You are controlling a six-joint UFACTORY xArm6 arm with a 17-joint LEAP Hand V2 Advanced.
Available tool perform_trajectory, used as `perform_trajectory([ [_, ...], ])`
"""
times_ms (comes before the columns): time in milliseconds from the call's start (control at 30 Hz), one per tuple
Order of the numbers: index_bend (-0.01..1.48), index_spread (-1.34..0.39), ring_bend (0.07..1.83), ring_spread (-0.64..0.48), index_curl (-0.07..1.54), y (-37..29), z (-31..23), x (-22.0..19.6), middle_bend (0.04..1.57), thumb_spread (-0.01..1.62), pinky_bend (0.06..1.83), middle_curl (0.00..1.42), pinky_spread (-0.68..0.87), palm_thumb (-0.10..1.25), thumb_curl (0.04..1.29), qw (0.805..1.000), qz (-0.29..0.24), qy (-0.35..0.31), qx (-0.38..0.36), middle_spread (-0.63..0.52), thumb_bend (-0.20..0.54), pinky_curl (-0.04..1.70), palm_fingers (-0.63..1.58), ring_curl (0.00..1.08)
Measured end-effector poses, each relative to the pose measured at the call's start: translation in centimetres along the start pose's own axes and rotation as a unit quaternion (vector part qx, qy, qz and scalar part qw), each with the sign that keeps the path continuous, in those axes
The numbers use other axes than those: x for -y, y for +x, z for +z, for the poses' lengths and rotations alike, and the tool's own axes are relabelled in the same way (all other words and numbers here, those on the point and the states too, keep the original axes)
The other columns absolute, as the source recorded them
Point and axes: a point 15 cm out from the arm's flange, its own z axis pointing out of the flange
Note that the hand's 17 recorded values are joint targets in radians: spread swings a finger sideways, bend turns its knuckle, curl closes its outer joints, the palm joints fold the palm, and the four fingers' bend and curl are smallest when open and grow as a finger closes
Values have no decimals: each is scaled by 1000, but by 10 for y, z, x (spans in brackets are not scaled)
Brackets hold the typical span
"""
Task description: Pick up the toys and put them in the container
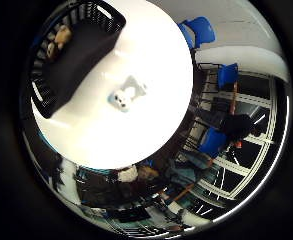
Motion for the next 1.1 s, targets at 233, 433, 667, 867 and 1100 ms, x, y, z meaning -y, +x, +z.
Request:
perform_trajectory([
  [233,150,-431,302,180,274,67,6,-45,198,1019,414,324,378,568,311,998,9,-36,-59,24,-24,342,20,240],
  [433,152,-435,306,173,255,108,9,-46,193,1001,423,324,373,598,314,993,-6,-16,-113,13,-22,333,19,249],
  [667,152,-442,309,172,248,130,21,-45,194,988,433,323,363,631,318,987,-31,-26,-158,-1,-22,327,14,256],
  [867,150,-442,315,157,245,135,38,-29,192,986,451,320,357,655,320,977,-64,-6,-205,-2,-25,326,11,261],
  [1100,146,-449,331,155,237,132,57,-15,194,981,468,320,356,665,324,961,-112,-2,-254,1,-26,325,-2,266],
])
